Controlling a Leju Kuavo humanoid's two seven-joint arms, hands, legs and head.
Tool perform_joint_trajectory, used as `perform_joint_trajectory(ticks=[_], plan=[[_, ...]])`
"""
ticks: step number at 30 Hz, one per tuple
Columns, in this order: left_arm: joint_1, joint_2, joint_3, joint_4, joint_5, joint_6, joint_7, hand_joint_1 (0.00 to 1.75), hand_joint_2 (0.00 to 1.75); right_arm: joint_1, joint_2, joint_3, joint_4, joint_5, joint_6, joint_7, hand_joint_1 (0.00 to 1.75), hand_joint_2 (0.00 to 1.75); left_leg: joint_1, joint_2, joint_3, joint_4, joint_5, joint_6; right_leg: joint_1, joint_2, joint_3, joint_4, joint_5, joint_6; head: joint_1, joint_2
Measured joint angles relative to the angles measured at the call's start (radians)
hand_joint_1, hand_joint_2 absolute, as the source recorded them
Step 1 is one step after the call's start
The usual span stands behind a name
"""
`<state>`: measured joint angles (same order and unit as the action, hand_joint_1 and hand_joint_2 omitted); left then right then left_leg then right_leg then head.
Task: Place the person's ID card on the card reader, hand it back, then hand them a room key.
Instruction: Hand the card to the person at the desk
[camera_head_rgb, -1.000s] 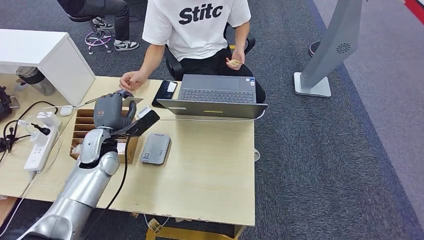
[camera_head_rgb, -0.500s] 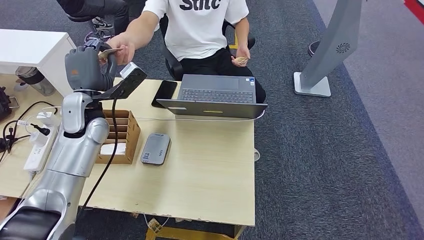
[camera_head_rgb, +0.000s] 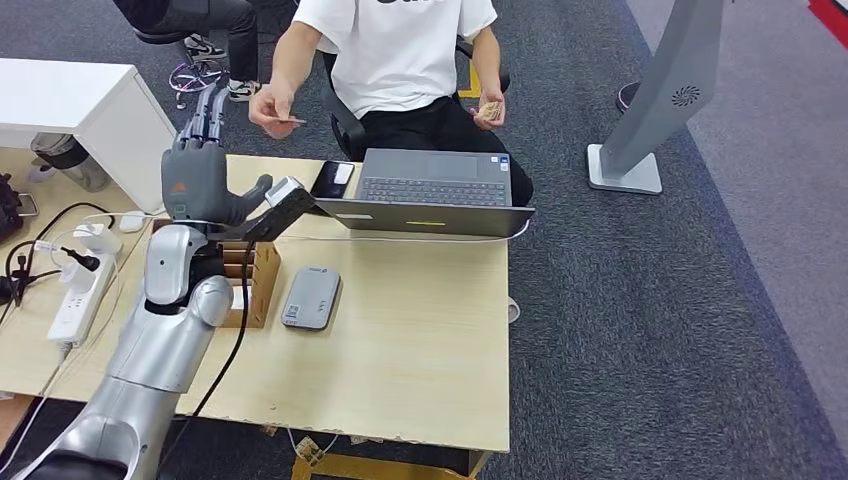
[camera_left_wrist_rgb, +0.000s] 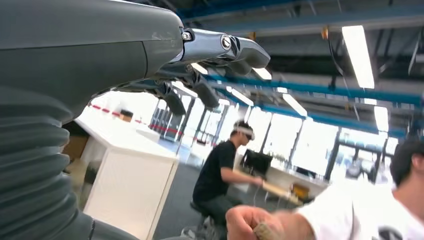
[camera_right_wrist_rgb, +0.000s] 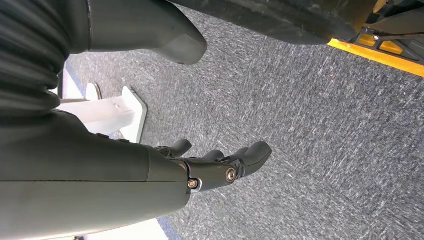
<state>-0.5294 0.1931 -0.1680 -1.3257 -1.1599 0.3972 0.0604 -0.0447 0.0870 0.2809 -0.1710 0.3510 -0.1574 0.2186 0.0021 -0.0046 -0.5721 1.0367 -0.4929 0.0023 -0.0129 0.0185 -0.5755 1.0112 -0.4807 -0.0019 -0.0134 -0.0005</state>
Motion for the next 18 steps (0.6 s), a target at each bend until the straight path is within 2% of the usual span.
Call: perform_joint_trajectory(ticks=[7, 12, 18], plan=[[0.185, 0.07, -0.017, -0.137, 0.086, -0.127, 0.0, 0.0, 1.75, 0.008, 0.001, -0.009, 0.0, -0.018, -0.005, -0.002, 0.0, 1.75, 0.0, 0.001, -0.001, 0.0, -0.001, -0.001, 0.0, 0.001, -0.001, 0.0, 0.0, 0.0, 0.0, 0.0], [0.291, 0.126, -0.017, -0.234, 0.113, -0.137, 0.0, 0.0, 1.75, 0.012, 0.002, -0.014, 0.0, -0.019, -0.006, -0.005, 0.0, 1.75, 0.0, 0.001, -0.002, 0.0, -0.001, -0.001, 0.0, 0.001, -0.002, 0.0, -0.001, 0.0, 0.0, 0.0], [0.349, 0.165, -0.003, -0.3, 0.116, -0.132, 0.0, 0.0, 1.75, 0.013, 0.002, -0.02, 0.0, -0.019, -0.014, -0.017, 0.0, 1.75, 0.0, 0.0, -0.002, 0.0, -0.001, -0.001, 0.0, 0.001, -0.002, 0.0, 0.0, 0.0, 0.0, 0.0]])
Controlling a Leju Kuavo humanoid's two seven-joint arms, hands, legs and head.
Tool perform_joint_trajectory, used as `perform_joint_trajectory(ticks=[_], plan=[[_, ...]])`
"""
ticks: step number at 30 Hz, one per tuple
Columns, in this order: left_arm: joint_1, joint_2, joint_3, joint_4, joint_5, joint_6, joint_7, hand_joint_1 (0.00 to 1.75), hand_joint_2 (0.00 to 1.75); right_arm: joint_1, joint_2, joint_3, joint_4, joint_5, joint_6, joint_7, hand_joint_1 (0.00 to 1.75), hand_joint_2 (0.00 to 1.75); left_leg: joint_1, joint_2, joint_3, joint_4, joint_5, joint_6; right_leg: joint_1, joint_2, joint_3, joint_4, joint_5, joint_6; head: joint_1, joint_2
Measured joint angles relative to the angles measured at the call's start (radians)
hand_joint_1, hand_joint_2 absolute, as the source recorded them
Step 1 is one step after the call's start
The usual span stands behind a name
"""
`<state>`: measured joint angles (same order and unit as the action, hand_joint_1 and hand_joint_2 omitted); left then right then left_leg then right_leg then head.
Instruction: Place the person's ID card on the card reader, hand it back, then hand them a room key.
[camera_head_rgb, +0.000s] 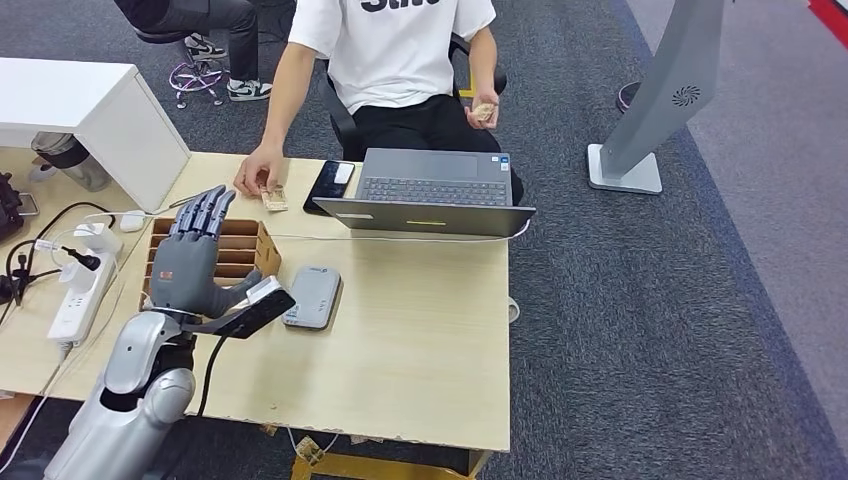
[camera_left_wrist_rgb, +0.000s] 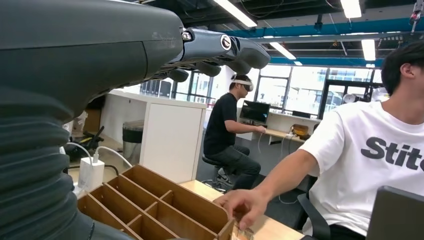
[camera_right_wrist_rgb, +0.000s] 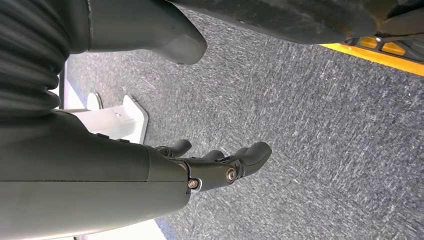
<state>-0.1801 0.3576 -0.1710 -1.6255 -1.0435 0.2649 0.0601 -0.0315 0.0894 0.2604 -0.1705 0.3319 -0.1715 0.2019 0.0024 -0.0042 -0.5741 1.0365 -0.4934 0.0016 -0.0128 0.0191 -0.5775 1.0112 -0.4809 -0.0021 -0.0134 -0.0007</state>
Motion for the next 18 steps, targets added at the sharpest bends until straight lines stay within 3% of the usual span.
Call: perform_joint_trajectory(ticks=[18], plan=[[0.092, 0.023, 0.051, -0.086, -0.033, 0.028, -0.002, 0.0, 1.75, 0.003, 0.002, -0.011, 0.001, -0.007, 0.0, 0.009, 0.0, 1.75, 0.0, 0.0, 0.0, 0.0, 0.0, 0.0, 0.0, 0.0, 0.0, 0.0, 0.0, 0.0, 0.0, 0.0]])
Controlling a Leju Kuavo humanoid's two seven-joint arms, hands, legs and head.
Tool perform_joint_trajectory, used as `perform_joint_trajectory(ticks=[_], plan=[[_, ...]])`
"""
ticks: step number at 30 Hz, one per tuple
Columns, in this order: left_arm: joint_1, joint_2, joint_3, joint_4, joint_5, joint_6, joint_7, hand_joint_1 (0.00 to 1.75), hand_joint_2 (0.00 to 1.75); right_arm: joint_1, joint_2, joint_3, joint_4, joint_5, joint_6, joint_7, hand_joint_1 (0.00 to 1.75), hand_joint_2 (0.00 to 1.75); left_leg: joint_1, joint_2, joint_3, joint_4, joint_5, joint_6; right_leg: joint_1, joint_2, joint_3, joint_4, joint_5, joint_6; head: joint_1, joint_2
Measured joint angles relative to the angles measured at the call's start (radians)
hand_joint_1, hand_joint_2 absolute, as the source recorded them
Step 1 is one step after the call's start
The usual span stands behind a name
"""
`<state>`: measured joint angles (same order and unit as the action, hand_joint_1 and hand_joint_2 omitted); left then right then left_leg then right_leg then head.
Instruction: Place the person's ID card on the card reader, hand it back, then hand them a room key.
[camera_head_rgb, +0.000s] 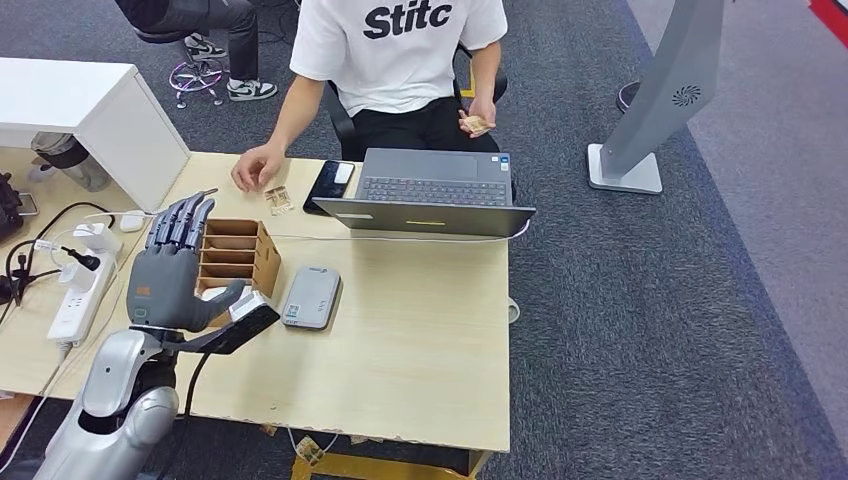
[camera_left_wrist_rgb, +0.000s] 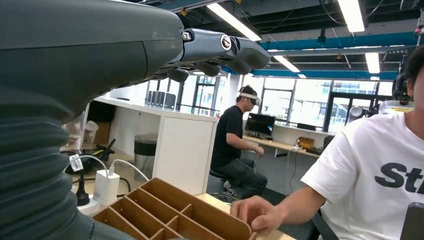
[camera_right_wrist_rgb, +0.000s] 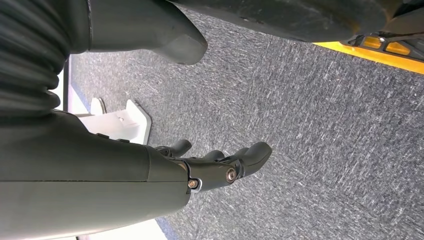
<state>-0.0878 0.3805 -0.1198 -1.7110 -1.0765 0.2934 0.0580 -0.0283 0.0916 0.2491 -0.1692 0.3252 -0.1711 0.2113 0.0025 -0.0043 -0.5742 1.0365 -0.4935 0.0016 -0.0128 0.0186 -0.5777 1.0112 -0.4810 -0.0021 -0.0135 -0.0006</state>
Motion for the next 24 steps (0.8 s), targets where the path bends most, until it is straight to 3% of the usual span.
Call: perform_joint_trajectory(ticks=[24], plan=[[0.184, 0.033, 0.055, -0.171, -0.059, -0.003, 0.006, 0.0, 1.75, 0.006, 0.002, -0.023, 0.002, -0.014, -0.008, -0.014, 0.0, 1.75, 0.0, 0.0, 0.0, 0.0, 0.0, 0.0, 0.0, 0.0, 0.0, 0.0, 0.0, 0.0, 0.0, 0.0]])
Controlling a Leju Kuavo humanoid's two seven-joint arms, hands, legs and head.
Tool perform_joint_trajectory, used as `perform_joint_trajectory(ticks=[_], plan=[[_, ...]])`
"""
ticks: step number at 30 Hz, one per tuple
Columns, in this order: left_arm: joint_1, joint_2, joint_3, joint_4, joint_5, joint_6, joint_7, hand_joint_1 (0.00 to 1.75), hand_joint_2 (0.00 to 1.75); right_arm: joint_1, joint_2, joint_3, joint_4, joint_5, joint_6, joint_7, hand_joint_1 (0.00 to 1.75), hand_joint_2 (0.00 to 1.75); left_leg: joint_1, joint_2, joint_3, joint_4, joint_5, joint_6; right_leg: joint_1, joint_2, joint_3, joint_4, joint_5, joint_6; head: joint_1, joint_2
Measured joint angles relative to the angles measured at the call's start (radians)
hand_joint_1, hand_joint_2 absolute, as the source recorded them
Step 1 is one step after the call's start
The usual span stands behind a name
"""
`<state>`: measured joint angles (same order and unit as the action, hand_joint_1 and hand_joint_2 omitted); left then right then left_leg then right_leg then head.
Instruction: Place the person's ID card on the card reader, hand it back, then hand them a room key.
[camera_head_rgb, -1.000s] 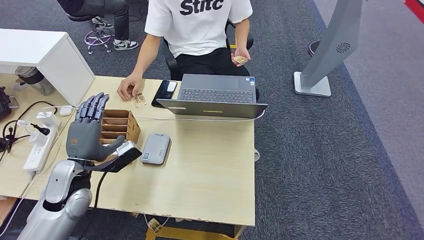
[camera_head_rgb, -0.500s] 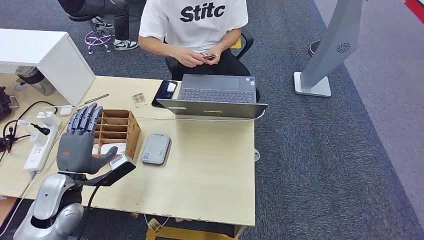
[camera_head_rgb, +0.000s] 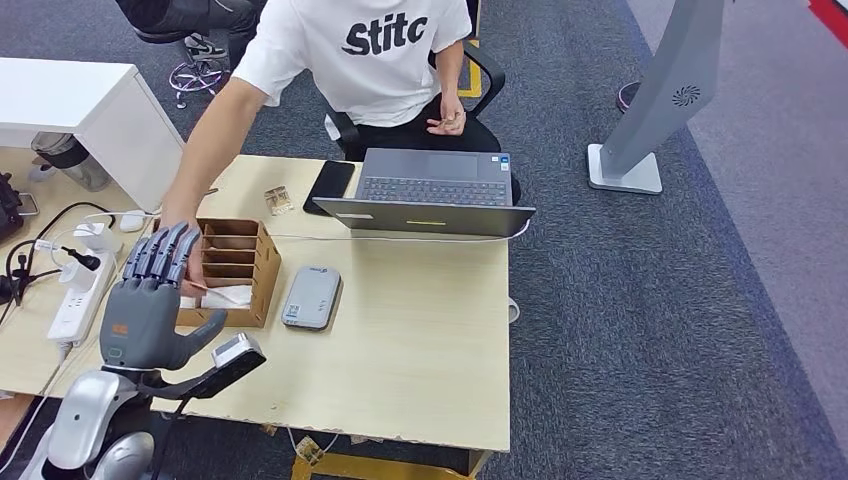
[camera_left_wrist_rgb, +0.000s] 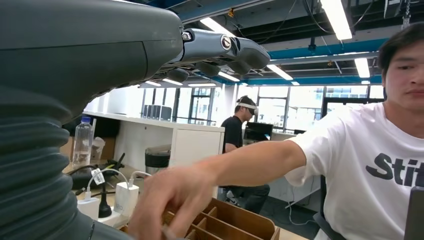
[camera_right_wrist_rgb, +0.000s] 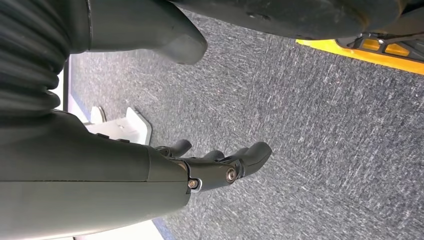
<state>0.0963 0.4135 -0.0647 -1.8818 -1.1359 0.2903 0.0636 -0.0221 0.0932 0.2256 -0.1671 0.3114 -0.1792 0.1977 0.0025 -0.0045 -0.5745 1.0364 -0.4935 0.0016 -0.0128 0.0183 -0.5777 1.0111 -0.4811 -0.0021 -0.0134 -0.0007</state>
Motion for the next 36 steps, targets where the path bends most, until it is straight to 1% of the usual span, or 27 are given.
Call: perform_joint_trajectory(ticks=[9, 16, 26, 36], plan=[[0.051, 0.021, 0.0, -0.061, 0.002, -0.045, -0.003, 0.0, 1.75, 0.0, 0.005, -0.011, 0.001, -0.01, -0.008, 0.005, 0.0, 1.75, 0.0, 0.0, 0.0, 0.0, 0.0, 0.0, 0.0, 0.0, 0.0, 0.0, 0.0, 0.0, 0.0, 0.0], [0.07, 0.039, 0.0, -0.068, 0.006, -0.085, 0.014, 0.0, 1.75, 0.0, 0.006, -0.023, 0.001, -0.011, -0.008, 0.002, 0.0, 1.75, 0.0, 0.0, 0.0, 0.0, 0.0, 0.0, 0.0, 0.0, 0.0, 0.0, 0.0, 0.0, 0.0, 0.0], [0.077, 0.081, 0.025, -0.063, 0.014, -0.206, 0.073, 0.0, 1.75, 0.0, 0.007, -0.032, 0.001, -0.017, -0.007, 0.008, 0.0, 1.75, 0.0, 0.0, 0.0, 0.0, 0.0, 0.0, 0.0, 0.0, 0.0, 0.0, 0.0, 0.0, 0.0, 0.0], [0.061, 0.09, 0.038, -0.012, 0.014, -0.245, 0.092, 0.0, 1.75, 0.0, 0.007, -0.033, 0.001, -0.008, -0.007, 0.009, 0.0, 1.75, 0.0, 0.0, 0.0, 0.0, 0.0, 0.0, 0.0, 0.0, 0.0, 0.0, 0.0, 0.0, 0.0, 0.0]])
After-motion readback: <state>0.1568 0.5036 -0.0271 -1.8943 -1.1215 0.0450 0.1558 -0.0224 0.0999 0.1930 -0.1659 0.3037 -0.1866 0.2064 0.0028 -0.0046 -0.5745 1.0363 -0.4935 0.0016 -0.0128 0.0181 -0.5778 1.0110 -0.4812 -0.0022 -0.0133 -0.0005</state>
